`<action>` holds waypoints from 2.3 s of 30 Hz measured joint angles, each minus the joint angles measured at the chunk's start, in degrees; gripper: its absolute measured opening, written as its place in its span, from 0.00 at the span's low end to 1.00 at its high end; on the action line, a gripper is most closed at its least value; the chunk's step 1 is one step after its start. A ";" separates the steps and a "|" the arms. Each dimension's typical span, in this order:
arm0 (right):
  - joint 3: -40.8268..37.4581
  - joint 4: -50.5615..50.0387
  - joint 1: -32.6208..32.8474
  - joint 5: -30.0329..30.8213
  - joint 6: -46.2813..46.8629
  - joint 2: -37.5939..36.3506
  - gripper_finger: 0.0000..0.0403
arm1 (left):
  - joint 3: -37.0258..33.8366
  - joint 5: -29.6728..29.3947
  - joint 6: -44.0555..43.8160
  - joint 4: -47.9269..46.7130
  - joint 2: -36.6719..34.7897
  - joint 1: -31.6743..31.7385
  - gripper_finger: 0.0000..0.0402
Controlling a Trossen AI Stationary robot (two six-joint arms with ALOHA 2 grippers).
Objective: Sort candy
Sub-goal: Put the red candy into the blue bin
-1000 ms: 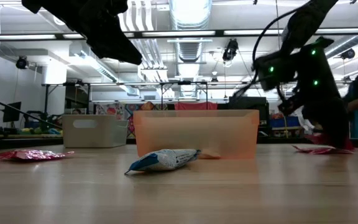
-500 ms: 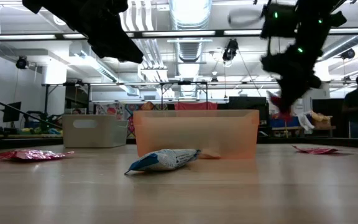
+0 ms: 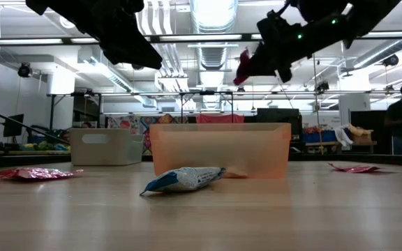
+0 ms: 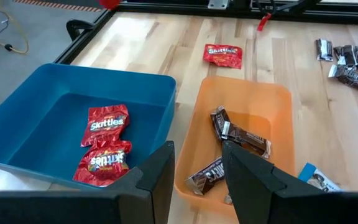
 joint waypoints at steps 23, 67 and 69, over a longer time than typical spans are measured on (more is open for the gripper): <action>2.48 10.79 -0.15 -0.50 -4.54 15.15 0.06 | 0.00 0.00 -0.02 1.51 0.00 0.00 0.30; 24.11 -18.94 -5.79 3.73 0.39 27.72 0.53 | -0.04 -1.29 -13.72 -6.81 0.00 -0.26 0.30; 25.71 -22.28 -5.79 3.86 0.40 27.72 0.53 | -0.04 -1.25 -15.21 -7.42 0.00 -0.55 0.30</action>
